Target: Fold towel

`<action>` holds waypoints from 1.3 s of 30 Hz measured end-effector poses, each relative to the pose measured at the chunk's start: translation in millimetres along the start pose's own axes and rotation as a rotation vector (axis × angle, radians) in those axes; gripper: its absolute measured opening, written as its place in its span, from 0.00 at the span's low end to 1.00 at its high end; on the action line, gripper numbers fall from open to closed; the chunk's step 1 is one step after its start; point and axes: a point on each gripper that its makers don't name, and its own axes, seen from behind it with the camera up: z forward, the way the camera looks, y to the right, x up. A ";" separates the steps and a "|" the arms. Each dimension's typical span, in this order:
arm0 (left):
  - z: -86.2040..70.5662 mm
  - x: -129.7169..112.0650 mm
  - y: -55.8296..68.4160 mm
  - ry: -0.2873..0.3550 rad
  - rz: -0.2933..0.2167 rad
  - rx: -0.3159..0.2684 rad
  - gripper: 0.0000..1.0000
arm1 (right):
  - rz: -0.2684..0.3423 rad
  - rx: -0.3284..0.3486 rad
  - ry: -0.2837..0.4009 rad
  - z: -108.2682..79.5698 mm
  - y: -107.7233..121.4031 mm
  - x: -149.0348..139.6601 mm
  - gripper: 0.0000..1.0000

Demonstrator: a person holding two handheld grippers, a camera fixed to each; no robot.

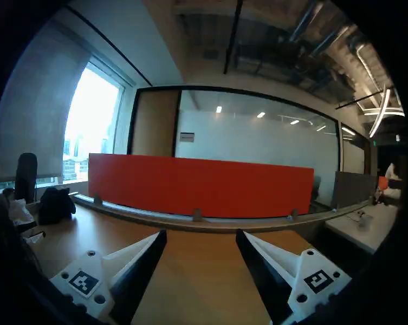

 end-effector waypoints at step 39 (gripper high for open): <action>0.7 -3.6 0.7 0.000 0.000 0.000 0.99 | 0.083 -0.040 0.030 -5.3 52.1 -91.9 0.99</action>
